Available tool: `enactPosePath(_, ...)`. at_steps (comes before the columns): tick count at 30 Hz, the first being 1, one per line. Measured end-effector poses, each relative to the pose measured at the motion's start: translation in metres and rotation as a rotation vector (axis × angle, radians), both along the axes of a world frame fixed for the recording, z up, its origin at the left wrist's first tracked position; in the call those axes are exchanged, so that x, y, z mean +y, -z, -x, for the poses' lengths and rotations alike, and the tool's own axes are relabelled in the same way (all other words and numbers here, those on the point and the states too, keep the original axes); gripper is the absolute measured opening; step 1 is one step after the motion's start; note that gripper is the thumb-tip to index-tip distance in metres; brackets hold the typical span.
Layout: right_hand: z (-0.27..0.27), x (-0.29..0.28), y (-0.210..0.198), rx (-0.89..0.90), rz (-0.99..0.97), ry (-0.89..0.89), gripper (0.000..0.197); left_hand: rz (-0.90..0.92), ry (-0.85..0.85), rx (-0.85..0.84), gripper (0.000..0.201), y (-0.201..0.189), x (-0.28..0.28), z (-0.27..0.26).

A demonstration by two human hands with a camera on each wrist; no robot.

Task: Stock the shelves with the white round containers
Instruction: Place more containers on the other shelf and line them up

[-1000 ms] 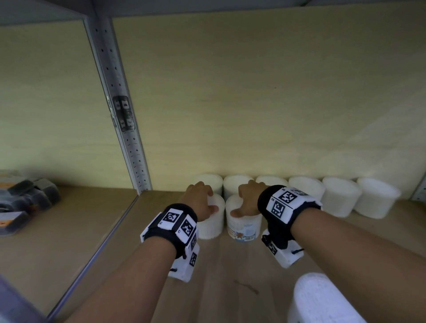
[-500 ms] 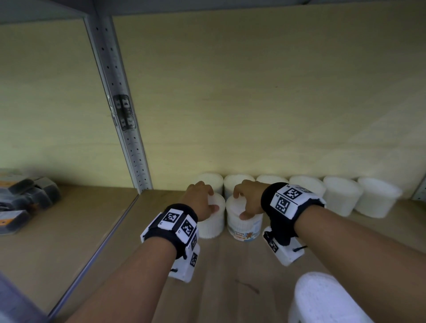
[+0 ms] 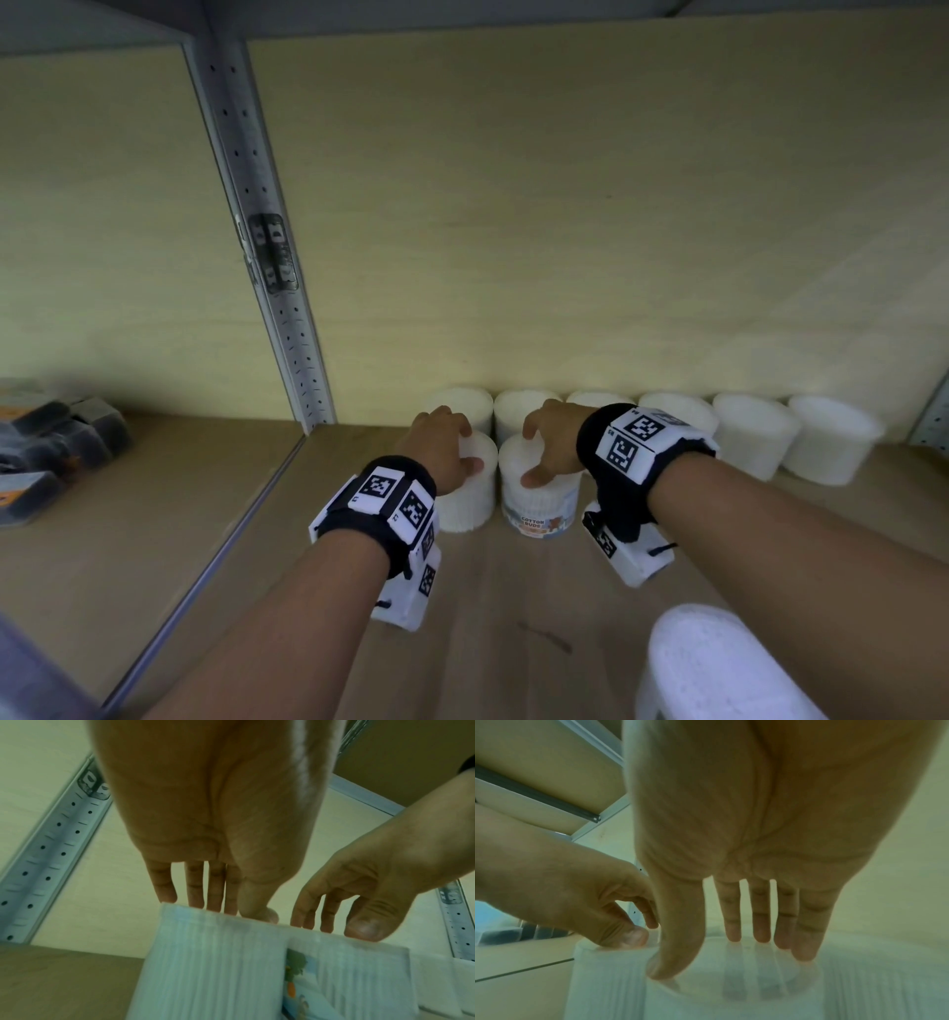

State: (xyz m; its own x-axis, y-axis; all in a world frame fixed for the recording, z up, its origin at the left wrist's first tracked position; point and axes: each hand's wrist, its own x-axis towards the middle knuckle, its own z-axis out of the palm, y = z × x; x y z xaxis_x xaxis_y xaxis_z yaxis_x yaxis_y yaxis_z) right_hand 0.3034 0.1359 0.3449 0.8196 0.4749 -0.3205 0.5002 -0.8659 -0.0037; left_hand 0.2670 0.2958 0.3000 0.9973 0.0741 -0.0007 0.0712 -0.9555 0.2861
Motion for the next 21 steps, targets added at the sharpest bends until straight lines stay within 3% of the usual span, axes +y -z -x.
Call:
enactPosePath(12, -0.0026, 0.0011, -0.001, -0.006, 0.03, -0.071, 0.073, 0.011, 0.024, 0.021, 0.048, -0.0001, 0.0022, -0.001)
enactPosePath(21, -0.0047, 0.0034, 0.002, -0.044, 0.04, -0.087, 0.07, 0.057, 0.136, 0.17, 0.054, -0.0047, 0.0091, -0.0049)
